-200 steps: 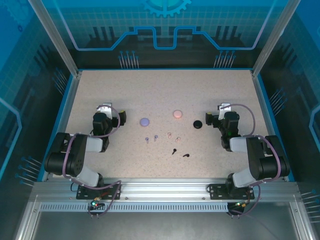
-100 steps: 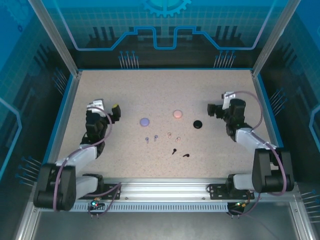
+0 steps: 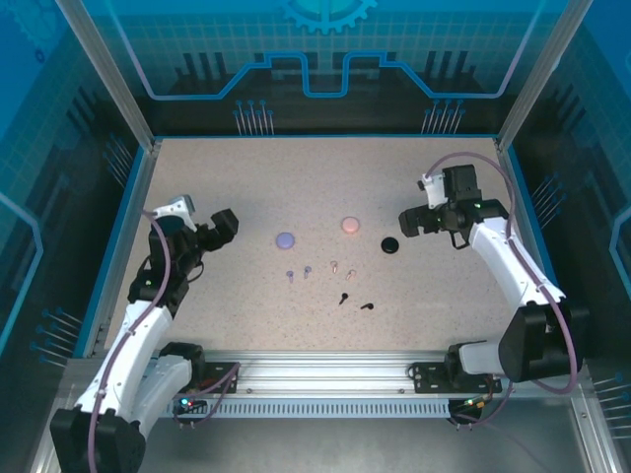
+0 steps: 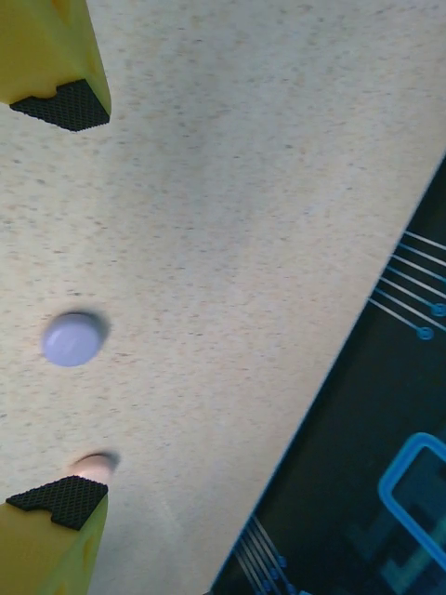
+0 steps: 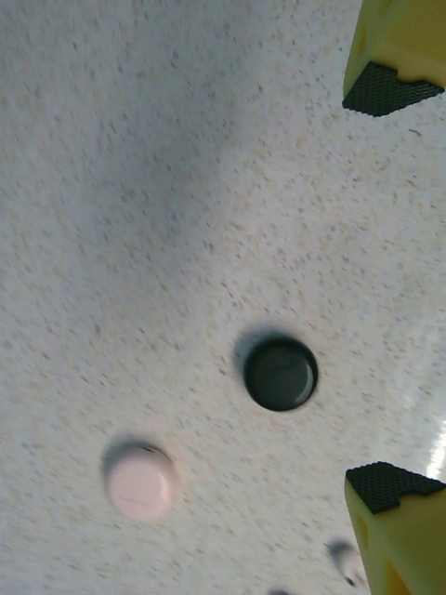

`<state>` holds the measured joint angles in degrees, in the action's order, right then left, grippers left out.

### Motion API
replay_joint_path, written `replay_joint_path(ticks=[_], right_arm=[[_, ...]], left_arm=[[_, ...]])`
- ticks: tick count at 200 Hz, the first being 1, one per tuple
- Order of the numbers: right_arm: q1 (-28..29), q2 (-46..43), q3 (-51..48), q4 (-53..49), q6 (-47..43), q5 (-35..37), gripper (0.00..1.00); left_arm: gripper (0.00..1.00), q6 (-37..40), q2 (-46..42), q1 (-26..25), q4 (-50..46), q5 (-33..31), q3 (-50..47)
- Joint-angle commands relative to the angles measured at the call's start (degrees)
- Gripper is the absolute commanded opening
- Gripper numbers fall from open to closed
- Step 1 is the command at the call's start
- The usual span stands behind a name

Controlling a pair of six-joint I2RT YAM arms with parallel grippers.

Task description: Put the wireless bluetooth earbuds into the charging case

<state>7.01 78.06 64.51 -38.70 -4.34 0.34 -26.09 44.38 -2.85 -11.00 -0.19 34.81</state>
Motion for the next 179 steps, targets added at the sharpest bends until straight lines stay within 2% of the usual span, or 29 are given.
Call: replay_joint_path(ticks=[1, 22, 64, 141, 179], right_arm=[[3.4, 3.8, 4.9, -11.1, -3.6, -1.3, 0.99], [7.6, 8.8, 7.3, -13.4, -6.3, 1.7, 0.99], [11.3, 20.9, 14.9, -17.8, -9.4, 4.0, 0.89], [12.9, 32.0, 17.6, -16.4, -10.2, 7.1, 0.74], [13.2, 35.0, 18.2, -15.4, -9.8, 7.8, 0.72]], left_arm=[[0.99, -1.6, -3.7, -0.2, -8.8, 3.9, 0.8], [0.99, -2.4, -5.8, -0.2, -9.0, 4.8, -0.6], [0.99, -3.1, -4.9, -0.1, -8.6, 5.9, -1.0], [0.99, -3.2, -3.9, -0.2, -9.3, 4.8, -0.4], [0.99, -2.9, -3.5, -0.2, -9.9, 4.3, 0.1]])
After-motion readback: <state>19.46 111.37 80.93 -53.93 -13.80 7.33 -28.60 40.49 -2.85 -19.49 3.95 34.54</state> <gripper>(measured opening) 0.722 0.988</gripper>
